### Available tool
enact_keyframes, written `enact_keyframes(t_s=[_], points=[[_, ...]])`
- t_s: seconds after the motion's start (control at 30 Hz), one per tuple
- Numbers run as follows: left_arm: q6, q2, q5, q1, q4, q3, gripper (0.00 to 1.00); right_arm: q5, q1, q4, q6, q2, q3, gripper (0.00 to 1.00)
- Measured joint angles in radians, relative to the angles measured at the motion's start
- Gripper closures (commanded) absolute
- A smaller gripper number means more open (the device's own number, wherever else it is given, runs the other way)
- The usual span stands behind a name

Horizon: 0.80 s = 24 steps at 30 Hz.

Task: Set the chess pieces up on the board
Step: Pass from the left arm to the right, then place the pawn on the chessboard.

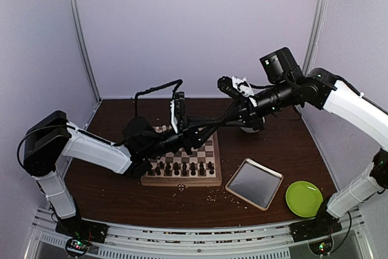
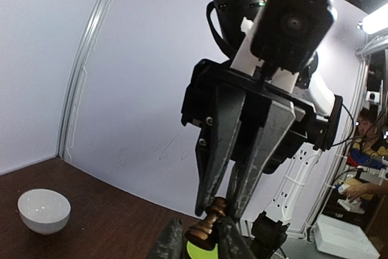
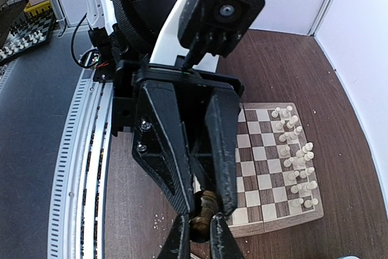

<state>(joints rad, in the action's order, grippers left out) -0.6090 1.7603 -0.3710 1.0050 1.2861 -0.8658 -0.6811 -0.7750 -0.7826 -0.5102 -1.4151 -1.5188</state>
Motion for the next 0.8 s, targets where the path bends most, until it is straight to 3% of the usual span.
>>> enact_keyframes(t_s=[0.03,0.1,0.13,0.33,0.4,0.6,0.8], points=[[0.0,0.0,0.002,0.0,0.001,0.0,0.61,0.0,0.0,0.002,0.001,-0.001,0.0,0.96],[-0.003,-0.001,0.02,-0.005,-0.003,0.008,0.34,0.006,-0.003,0.002,0.002,-0.002,-0.002,0.96],[-0.005,-0.006,0.028,-0.01,-0.01,0.02,0.26,0.011,-0.005,0.001,0.002,-0.006,-0.007,0.96],[0.077,-0.227,0.129,-0.068,-0.254,0.182,0.15,0.072,-0.011,-0.04,-0.029,-0.101,-0.099,0.96],[0.12,-0.336,0.195,-0.077,-0.369,0.208,0.04,0.089,-0.016,-0.058,-0.035,-0.156,-0.136,0.96],[0.216,-0.663,0.476,-0.082,-0.698,0.253,0.02,0.168,-0.063,-0.135,-0.039,-0.4,-0.281,0.97],[0.237,-0.763,0.624,-0.103,-0.945,0.289,0.02,0.277,-0.095,-0.276,-0.016,-0.754,-0.592,0.97]])
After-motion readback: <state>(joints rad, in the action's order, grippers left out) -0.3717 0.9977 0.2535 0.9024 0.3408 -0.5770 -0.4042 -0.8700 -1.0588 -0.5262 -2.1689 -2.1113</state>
